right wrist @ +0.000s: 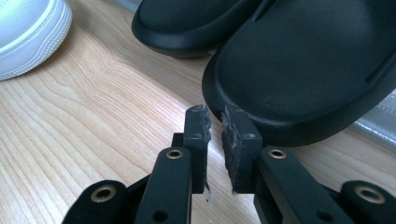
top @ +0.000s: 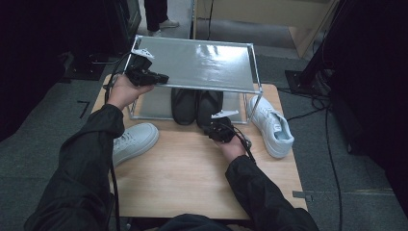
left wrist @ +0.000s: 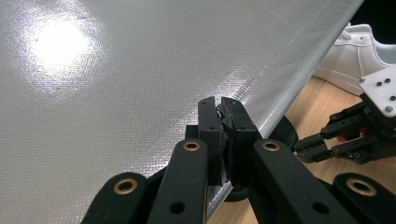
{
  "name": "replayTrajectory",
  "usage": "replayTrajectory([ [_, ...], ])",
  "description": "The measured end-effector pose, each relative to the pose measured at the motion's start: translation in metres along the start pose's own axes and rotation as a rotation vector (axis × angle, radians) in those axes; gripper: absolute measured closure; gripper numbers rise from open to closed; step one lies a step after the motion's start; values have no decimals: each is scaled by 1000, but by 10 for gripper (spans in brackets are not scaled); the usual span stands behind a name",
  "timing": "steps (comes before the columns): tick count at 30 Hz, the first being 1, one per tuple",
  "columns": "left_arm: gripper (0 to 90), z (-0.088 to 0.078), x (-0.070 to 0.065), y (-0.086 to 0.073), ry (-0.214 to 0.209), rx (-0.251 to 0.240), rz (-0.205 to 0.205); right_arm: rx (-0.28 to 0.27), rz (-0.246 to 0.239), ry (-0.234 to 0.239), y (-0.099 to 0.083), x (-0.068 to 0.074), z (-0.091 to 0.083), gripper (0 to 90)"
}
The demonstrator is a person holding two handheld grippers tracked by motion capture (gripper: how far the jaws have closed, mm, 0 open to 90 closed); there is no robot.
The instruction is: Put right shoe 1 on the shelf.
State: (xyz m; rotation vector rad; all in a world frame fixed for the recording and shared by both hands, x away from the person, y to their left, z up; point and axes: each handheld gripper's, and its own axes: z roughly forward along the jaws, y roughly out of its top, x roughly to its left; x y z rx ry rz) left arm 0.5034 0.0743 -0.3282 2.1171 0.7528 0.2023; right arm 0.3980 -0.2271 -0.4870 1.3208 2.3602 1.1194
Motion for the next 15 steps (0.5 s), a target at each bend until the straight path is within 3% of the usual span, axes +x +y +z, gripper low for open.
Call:
replayTrajectory([
  [5,875,0,1,0,-3,3,-3,-4,12,4,2,-2,2,782],
  [8,875,0,1,0,-8,1,-16,-8,-5,7,1,-3,3,767],
  [12,834,-1,-1,2,22,10,-19,-23,10,45,1,-1,-2,700],
  [15,802,-1,0,2,24,10,-37,-21,-17,68,-2,1,-4,691],
])
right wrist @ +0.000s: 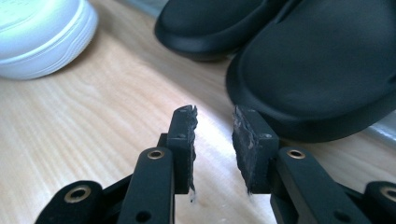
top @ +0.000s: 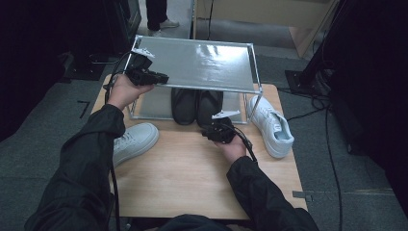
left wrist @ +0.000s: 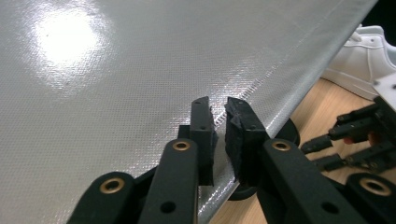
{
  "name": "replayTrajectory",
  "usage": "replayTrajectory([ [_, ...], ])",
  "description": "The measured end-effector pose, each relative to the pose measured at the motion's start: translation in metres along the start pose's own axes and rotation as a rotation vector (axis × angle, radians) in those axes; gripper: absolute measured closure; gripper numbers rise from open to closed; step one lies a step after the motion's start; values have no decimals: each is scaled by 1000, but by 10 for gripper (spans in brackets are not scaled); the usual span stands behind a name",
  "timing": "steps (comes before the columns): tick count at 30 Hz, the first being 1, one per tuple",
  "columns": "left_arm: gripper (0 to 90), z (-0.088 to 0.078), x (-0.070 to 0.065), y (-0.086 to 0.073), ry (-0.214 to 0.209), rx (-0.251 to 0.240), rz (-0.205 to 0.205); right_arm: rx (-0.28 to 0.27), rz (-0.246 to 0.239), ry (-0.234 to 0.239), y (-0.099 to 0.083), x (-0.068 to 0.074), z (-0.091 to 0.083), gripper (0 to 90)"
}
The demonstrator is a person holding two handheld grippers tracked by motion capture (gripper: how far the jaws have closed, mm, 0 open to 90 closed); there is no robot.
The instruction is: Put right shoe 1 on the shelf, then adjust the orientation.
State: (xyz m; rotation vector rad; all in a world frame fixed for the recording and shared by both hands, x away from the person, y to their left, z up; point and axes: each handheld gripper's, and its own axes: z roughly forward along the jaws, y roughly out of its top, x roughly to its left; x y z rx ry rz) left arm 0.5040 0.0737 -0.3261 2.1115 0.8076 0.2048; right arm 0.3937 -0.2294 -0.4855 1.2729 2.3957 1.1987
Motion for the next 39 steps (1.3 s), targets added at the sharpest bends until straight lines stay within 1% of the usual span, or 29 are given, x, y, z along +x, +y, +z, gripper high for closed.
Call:
replayTrajectory([
  [1,775,-1,3,-1,-21,-4,-25,-15,-4,17,-4,2,-1,691],
  [3,766,-1,5,-1,-29,-9,-29,-18,-12,21,-5,3,-2,689],
  [4,740,-1,5,-2,-36,-11,-31,-19,-34,28,-8,8,-5,674],
  [5,740,-2,5,-2,-39,-12,-31,-19,-34,28,-8,8,-5,674],
  [7,715,-3,5,-1,-54,-11,-37,-22,-56,43,-10,10,-8,665],
  [9,708,-4,3,-1,-55,-8,-29,-21,-64,53,-12,10,-12,658],
  [10,701,-5,3,-1,-54,-9,-27,-33,-62,58,-14,11,-16,656],
  [11,687,-6,2,-1,-54,-9,-25,-33,-59,65,-16,11,-20,648],
  [12,687,-9,1,-1,-55,-8,-22,-33,-59,65,-16,11,-20,648],
  [14,679,-13,-3,-1,-58,-7,-5,-35,-60,71,-20,12,-26,642],
  [16,660,-17,-5,-2,-60,8,2,-30,-69,75,-24,13,-31,639],
  [18,651,-22,-8,-4,-65,26,17,-27,-75,70,-30,14,-36,639],
  [20,639,-25,-12,-4,-64,38,31,-8,-96,63,-32,13,-40,634],
  [21,629,-28,-14,-4,-63,39,36,-14,-106,58,-33,11,-46,633],
  [22,629,-30,-16,-4,-68,36,36,-14,-106,58,-33,11,-46,633],
  [23,626,-33,-17,-4,-77,33,33,-29,-100,63,-34,10,-49,630],
  [24,620,-35,-19,-4,-76,37,35,-49,-93,68,-37,8,-55,626],
  [27,616,-40,-21,-5,-69,44,31,-52,-92,70,-41,6,-58,615],
  [28,603,-43,-23,-5,-65,32,26,-53,-91,69,-45,5,-61,612],
  [29,597,-45,-25,-7,-70,16,24,-50,-89,73,-46,4,-62,604],
  [30,593,-45,-25,-7,-70,16,24,-47,-90,76,-47,3,-64,603],
  [31,593,-47,-26,-9,-70,7,21,-47,-90,76,-47,3,-64,603],
  [32,582,-47,-27,-13,-66,14,19,-57,-91,85,-48,1,-66,603],
  [33,580,-47,-27,-13,-66,14,19,-57,-91,85,-48,1,-66,603],
  [34,573,-46,-28,-17,-53,24,18,-70,-87,88,-48,-1,-67,603],
  [35,573,-46,-29,-20,-49,28,15,-70,-87,88,-48,-1,-67,603],
  [36,567,-47,-30,-23,-47,29,13,-83,-78,96,-48,-4,-68,599],
  [39,559,-51,-35,-33,-32,34,18,-87,-71,101,-48,-6,-68,597],
])
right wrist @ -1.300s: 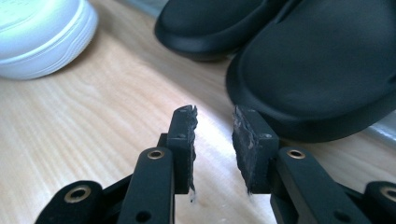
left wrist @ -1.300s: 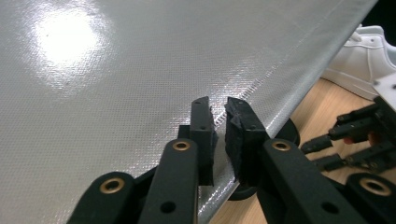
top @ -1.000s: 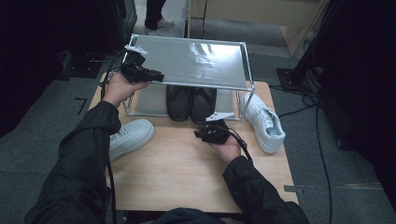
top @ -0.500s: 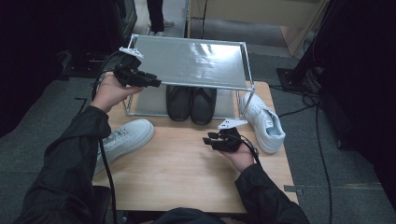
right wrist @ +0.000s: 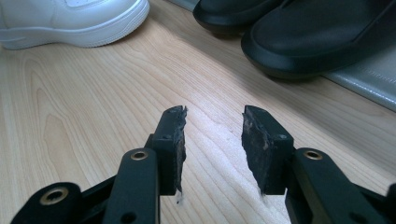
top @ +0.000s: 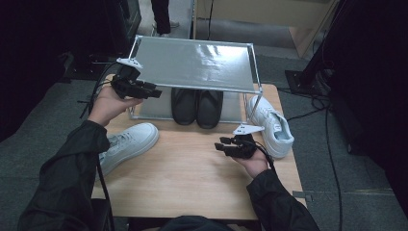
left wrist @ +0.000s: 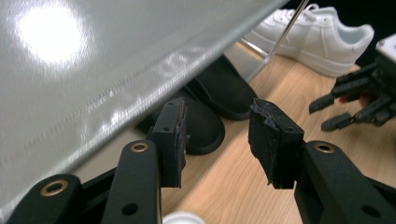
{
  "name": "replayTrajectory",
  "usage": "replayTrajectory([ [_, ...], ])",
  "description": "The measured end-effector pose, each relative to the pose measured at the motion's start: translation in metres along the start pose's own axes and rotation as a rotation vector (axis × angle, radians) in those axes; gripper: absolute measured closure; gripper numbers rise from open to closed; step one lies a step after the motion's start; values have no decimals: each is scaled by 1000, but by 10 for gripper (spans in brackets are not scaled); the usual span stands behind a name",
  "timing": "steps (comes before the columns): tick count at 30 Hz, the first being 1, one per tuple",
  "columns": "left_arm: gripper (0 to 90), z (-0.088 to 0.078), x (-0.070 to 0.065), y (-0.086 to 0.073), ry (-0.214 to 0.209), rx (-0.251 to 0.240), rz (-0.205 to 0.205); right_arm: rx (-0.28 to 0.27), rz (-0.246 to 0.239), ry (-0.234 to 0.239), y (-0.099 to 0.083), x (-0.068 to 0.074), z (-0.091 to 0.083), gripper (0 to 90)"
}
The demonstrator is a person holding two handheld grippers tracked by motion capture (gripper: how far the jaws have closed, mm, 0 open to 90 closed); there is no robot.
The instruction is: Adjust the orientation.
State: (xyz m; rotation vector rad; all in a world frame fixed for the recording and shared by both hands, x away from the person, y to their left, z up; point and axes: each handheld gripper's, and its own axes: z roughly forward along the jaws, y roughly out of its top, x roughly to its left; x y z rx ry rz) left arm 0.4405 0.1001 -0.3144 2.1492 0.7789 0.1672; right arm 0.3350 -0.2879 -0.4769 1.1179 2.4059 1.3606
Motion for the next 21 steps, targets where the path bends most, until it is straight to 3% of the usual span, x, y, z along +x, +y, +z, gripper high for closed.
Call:
replayTrajectory([
  [8,566,-10,-2,-29,18,1,-23,-12,-2,32,0,-6,1,588],
  [14,551,-12,-9,-47,33,-3,-23,-10,11,23,1,-14,3,587],
  [21,556,-15,-14,-68,18,-23,-60,-5,26,11,1,-20,5,588],
])
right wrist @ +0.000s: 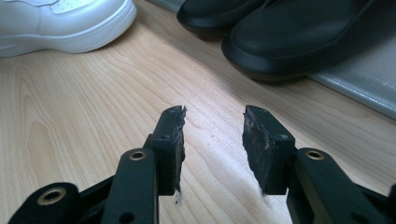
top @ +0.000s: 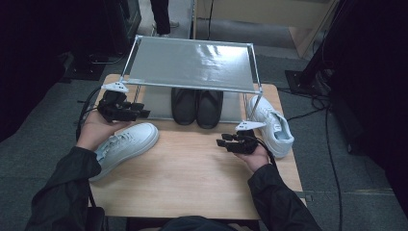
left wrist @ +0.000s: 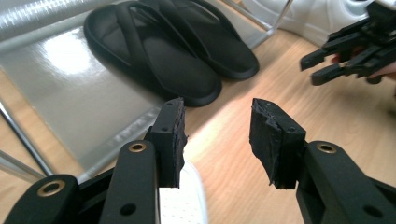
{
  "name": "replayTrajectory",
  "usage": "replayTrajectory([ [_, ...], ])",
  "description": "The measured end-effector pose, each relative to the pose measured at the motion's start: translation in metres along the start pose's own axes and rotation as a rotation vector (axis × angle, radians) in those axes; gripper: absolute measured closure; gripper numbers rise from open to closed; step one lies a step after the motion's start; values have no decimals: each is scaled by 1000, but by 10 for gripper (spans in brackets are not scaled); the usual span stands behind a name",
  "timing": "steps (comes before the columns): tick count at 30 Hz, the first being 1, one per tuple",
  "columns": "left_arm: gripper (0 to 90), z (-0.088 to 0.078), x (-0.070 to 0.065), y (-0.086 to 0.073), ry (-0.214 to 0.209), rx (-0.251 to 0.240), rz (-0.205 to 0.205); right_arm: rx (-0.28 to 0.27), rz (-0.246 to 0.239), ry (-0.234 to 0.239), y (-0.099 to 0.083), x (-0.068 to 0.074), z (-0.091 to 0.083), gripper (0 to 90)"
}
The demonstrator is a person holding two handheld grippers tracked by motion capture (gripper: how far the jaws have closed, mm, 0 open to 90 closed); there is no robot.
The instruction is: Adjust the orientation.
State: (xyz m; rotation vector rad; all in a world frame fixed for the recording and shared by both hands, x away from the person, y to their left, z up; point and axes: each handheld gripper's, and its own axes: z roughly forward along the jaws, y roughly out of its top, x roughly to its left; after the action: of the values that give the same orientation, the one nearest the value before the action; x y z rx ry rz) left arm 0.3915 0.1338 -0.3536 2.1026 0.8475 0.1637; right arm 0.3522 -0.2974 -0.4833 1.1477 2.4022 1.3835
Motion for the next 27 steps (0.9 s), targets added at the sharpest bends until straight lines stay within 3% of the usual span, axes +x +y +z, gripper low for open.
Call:
replayTrajectory([
  [5,565,5,-3,-18,-22,17,-36,4,1,-13,-1,-2,0,587],
  [13,567,5,-10,-42,11,31,-18,3,18,-16,-2,-6,-1,587],
  [20,572,10,-13,-68,4,2,-36,17,14,-18,-3,-6,1,587],
  [27,571,4,-15,-88,32,-2,-39,22,21,-26,-3,-6,2,587],
])
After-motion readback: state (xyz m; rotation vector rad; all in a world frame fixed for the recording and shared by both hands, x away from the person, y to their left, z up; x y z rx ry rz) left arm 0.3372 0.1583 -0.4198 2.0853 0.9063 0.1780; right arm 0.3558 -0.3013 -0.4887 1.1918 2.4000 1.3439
